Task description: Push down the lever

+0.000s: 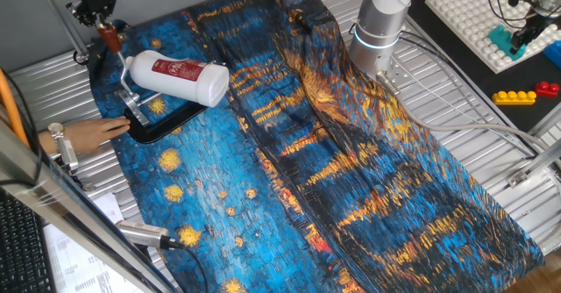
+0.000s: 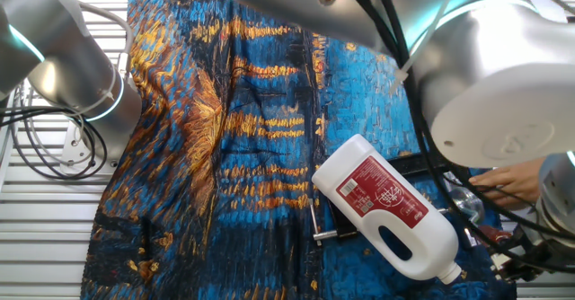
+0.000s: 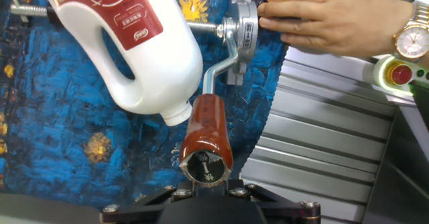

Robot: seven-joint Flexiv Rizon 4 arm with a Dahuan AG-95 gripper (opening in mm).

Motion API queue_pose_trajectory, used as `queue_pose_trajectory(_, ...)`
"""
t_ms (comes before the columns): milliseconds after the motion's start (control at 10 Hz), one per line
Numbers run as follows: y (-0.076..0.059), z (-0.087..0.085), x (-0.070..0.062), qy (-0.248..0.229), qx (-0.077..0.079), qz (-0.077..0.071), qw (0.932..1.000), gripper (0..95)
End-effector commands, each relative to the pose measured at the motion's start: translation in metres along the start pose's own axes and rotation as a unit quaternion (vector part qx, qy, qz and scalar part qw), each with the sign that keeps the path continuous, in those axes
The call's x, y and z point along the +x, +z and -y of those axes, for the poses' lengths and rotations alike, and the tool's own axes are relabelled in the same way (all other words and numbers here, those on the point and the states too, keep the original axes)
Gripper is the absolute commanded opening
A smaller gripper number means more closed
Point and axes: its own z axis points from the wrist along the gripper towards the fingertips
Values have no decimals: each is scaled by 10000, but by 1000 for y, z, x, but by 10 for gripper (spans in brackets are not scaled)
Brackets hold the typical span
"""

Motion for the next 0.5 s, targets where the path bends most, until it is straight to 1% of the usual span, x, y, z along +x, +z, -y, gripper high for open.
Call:
queue_pose_trajectory(100,-3,3,-4,64,-42,14,10000,190)
queue_pose_trajectory(400,-7,5,-11,141,-100,25,9998,190)
queue_pose_trajectory(500,-11,6,-17,195,-160,27,9997,190)
